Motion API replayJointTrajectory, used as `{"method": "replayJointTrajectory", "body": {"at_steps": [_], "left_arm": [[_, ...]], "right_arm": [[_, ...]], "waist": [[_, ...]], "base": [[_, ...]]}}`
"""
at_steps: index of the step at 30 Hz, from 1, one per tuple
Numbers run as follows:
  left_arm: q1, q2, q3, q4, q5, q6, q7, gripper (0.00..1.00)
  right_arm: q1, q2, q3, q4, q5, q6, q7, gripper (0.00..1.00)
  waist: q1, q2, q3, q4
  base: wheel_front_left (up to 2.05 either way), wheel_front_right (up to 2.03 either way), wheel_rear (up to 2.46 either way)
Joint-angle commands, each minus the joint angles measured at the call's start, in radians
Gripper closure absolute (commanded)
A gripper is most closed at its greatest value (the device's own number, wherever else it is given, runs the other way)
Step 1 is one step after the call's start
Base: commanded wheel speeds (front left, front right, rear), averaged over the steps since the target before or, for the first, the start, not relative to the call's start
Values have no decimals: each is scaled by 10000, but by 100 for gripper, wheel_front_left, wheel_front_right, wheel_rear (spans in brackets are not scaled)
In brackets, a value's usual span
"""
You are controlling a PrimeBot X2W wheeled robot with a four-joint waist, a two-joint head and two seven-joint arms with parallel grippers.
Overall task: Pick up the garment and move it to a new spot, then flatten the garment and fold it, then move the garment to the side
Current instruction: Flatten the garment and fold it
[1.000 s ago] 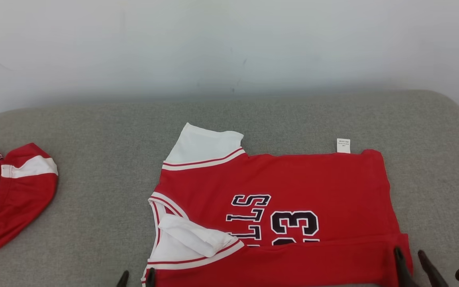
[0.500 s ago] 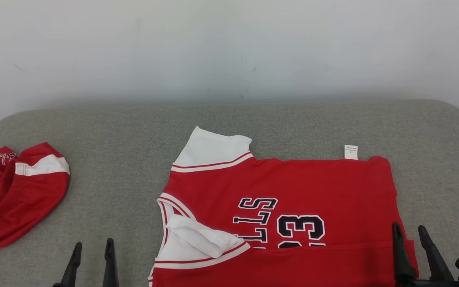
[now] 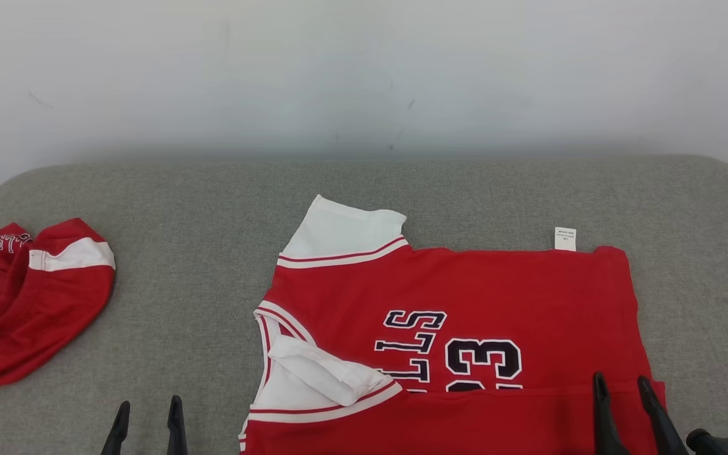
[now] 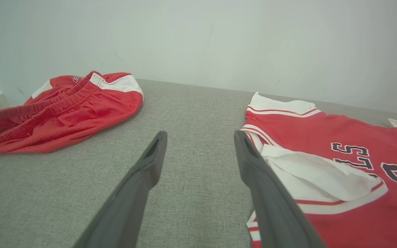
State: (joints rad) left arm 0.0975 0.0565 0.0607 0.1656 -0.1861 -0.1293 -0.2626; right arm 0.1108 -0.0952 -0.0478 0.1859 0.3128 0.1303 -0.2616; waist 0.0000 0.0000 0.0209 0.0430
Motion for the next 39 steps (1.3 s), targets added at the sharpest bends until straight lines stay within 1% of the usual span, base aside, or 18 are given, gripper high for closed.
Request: {"method": "replayJointTrajectory", "body": {"at_steps": [1, 6, 9, 13, 16, 19, 20, 22, 25, 30, 35, 39], "left_arm": [[52, -25, -11, 9, -24, -14, -32, 0], [-283, 7, -58, 161, -139, -15, -32, 0], [-561, 68, -72, 262, -521, -15, -32, 0], [-1215, 548, -453, 481, -905, -5, -32, 0], [-1898, 1026, -824, 815, -1121, -4, -32, 0], [-2882, 1759, -1549, 1473, -1567, -4, -32, 0], [-2882, 1759, -1549, 1473, -1567, -4, -32, 0], [-3758, 2279, -1876, 1867, -1864, -3, -18, 0], [-5027, 3019, -2687, 2437, -2411, -3, 375, 0], [-7101, 3939, -3874, 3129, -4015, -3, 1220, 0], [-8620, 4861, -5034, 3652, -5287, -4, 2290, 0], [-9435, 5458, -5992, 4049, -5835, -4, 2912, 0]], "right_arm": [[40, 73, -7, 3, -81, 13, -45, 0], [-163, 116, 20, 7, -127, 13, -45, 0], [-368, 104, 84, -4, -159, 13, -45, 0], [-828, -9, 218, 153, -144, 13, -45, 0], [-1421, -23, 202, 333, -239, 13, -45, 0], [-2067, -45, 330, 606, -332, 13, -44, 0], [-2067, -45, 330, 606, -332, 13, -44, 0], [-2591, -46, 483, 832, -415, 13, -47, 0], [-3423, -19, 670, 1188, -401, 13, -44, 0], [-4488, -67, 955, 1738, -374, 13, -32, 0], [-5321, -97, 1257, 2083, -267, 13, -28, 0], [-5923, -61, 1456, 2288, -186, 13, -27, 0]], "waist": [[0, 0, 16, -7], [0, 0, 111, -164], [0, 0, 210, -422], [0, 0, 458, -935], [0, 0, 730, -1403], [0, 0, 1102, -1897], [0, 0, 1102, -1897], [0, 0, 1411, -2216], [0, 0, 1878, -2642], [0, 0, 2521, -3023], [0, 0, 3096, -3365], [0, 0, 3485, -3580]], "base": [[0, 0, 0], [0, 0, 0], [0, 0, 0], [0, 0, 0], [0, 0, 0], [0, 0, 0], [0, 0, 0], [0, 0, 0], [0, 0, 0], [0, 0, 0], [0, 0, 0], [0, 0, 0]]}}
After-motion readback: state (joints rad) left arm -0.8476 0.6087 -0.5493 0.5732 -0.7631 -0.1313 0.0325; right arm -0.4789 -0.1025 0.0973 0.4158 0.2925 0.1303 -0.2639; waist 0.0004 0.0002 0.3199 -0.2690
